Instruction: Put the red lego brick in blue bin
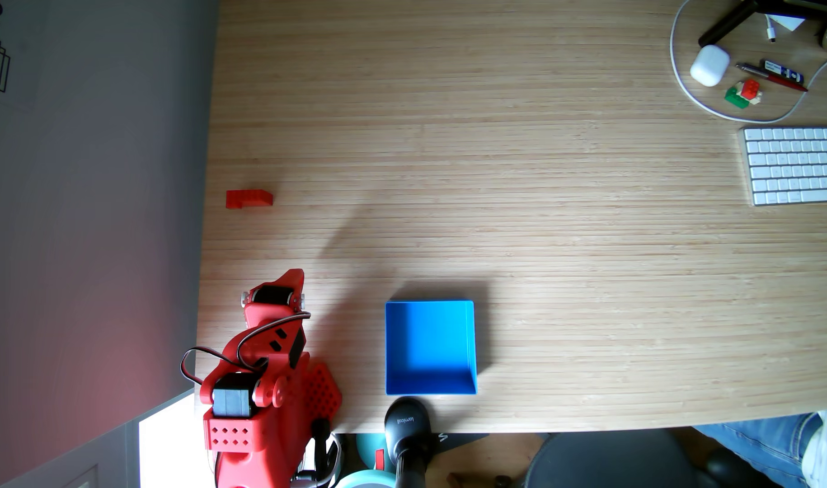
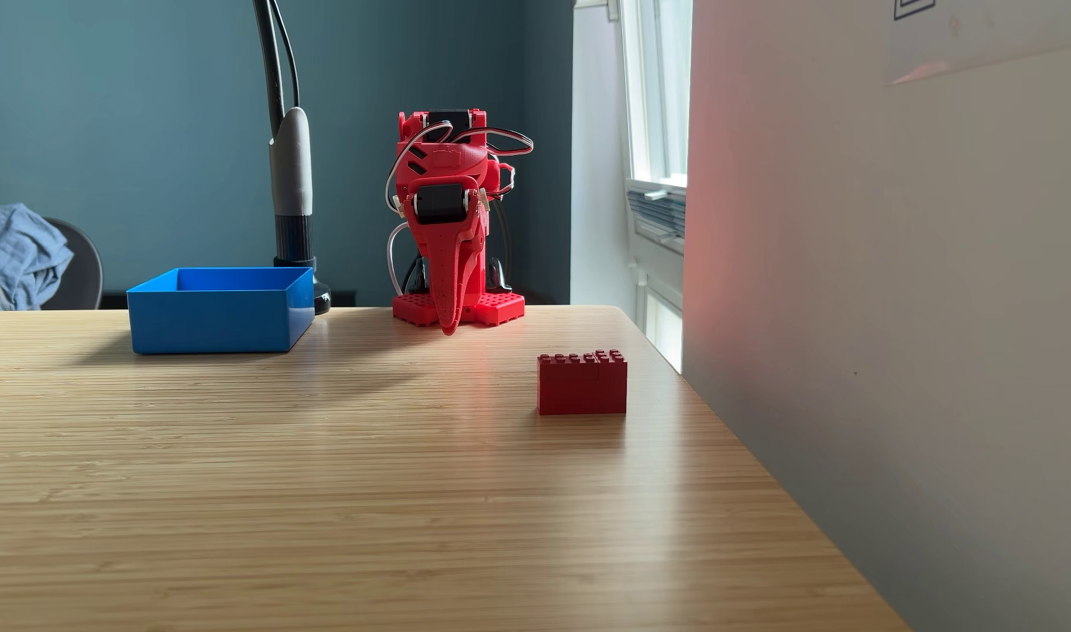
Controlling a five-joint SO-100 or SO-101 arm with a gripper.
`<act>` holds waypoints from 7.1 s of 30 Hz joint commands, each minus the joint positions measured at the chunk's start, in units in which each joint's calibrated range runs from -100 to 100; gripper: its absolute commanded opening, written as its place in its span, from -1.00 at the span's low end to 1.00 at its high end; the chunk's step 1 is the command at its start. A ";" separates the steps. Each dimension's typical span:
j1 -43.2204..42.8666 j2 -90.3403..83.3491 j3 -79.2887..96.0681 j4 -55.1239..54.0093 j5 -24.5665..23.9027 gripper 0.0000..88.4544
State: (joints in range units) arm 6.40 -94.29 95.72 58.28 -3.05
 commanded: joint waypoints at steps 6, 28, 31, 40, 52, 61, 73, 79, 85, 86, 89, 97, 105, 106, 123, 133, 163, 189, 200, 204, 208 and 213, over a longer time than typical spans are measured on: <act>0.13 -0.16 0.65 -0.91 -0.15 -1.00; 0.06 -0.16 0.65 -0.91 -0.05 -1.00; 0.06 -0.16 0.65 -0.91 -0.05 -1.00; -0.23 -0.16 0.65 -0.91 0.34 -1.00; -1.02 -0.16 0.65 -0.91 0.78 -1.00; -0.95 -0.16 0.65 -0.91 0.68 -1.00; -1.02 -0.16 0.65 -0.91 0.83 -1.00; -1.02 -0.16 0.65 -0.91 0.73 -1.00; -1.02 -0.16 0.65 -0.91 0.68 -1.00; -1.02 -0.16 0.65 -0.91 0.68 -1.00; -1.02 -0.16 0.65 -0.91 0.68 -1.00; -1.10 0.00 -1.98 -2.29 0.34 -0.99; -1.46 2.66 -12.42 -3.26 -0.34 -0.89; -1.46 4.81 -14.41 -3.43 -0.34 -0.86; -7.37 64.96 -63.14 2.99 -2.30 -0.26; -15.09 89.48 -86.37 12.65 -5.13 -0.20; -19.78 114.09 -107.61 23.61 -9.96 -0.39; -19.99 114.01 -95.45 11.68 -11.18 -1.00; -20.28 113.34 -95.63 16.96 -8.60 -1.00; -18.77 113.18 -99.17 22.80 -6.84 -1.00; -16.46 113.10 -108.52 32.06 -5.08 -1.00; -11.91 113.01 -118.13 40.26 -2.69 -1.00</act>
State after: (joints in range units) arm -8.74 21.29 -12.14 91.70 -7.55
